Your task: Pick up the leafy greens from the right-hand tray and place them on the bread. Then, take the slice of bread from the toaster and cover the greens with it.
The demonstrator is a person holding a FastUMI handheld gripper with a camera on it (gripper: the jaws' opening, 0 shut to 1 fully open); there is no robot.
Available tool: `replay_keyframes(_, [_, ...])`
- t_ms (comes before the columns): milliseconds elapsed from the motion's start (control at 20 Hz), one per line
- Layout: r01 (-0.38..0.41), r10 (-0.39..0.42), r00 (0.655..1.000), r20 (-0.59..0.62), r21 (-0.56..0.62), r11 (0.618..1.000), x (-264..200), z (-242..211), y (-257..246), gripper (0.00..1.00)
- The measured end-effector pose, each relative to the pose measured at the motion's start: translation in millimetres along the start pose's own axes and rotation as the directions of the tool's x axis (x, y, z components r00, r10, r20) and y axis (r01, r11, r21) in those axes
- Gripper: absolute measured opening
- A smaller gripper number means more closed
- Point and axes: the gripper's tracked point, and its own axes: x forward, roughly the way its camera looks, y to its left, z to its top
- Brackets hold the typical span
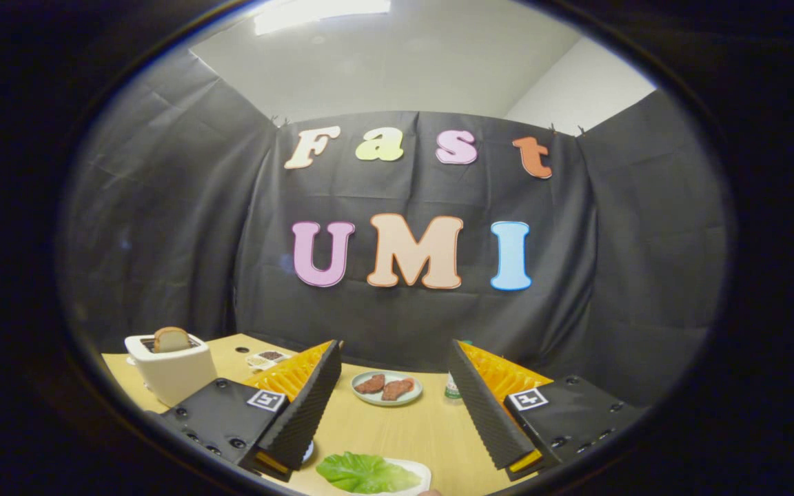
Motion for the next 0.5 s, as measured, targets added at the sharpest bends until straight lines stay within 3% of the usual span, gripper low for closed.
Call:
replay_keyframes(250, [-0.095,0.094,0.993,-0.067,-0.013,0.995,7,-21,10,1.00])
replay_keyframes(500, [-0.221,0.203,0.962,-0.183,-0.086,0.971,17,-57,19,1.00])
